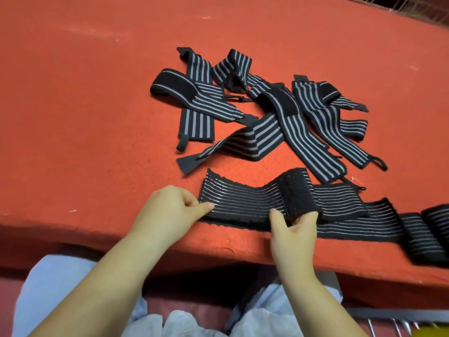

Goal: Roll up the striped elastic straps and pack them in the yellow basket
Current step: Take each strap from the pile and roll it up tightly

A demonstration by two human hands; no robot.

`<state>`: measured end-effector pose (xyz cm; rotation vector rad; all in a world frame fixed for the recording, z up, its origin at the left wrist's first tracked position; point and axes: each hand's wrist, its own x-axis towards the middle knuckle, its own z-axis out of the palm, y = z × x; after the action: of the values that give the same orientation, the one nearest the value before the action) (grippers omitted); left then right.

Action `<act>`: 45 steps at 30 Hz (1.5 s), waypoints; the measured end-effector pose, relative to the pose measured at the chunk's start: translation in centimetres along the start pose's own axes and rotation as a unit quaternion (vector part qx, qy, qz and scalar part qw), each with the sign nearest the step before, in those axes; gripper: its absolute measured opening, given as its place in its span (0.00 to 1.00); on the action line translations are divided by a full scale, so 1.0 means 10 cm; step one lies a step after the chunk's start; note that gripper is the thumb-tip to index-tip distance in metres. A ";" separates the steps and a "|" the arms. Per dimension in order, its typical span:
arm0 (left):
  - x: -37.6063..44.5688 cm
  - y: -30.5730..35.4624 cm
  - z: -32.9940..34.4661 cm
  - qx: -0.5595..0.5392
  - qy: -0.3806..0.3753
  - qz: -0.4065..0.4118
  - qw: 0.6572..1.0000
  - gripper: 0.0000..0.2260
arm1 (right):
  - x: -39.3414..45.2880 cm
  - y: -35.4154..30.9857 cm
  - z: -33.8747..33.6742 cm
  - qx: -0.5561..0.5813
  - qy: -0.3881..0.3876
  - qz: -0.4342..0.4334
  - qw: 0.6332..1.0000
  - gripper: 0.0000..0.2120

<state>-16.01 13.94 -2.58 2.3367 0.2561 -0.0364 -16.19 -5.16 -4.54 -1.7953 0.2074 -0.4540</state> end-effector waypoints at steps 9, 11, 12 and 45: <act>0.02 0.01 0.00 0.046 -0.002 0.003 0.999 0.19 | -0.01 0.04 -0.01 -0.024 -0.020 -0.007 0.999 0.12; 0.03 0.02 0.01 0.072 -0.008 0.011 0.997 0.20 | -0.01 0.03 -0.02 -0.022 -0.021 -0.010 0.999 0.13; 0.03 0.03 0.01 0.088 -0.011 0.017 0.996 0.20 | -0.02 0.01 -0.02 -0.016 -0.020 -0.013 1.000 0.12; 0.03 0.71 0.33 0.219 -0.047 0.187 0.957 0.18 | 0.82 0.18 -1.22 -0.131 0.140 0.011 0.981 0.33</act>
<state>-14.15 6.84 0.04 2.7761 -0.2732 -0.0183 -13.60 -19.53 -2.03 -1.9792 0.5019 -0.6891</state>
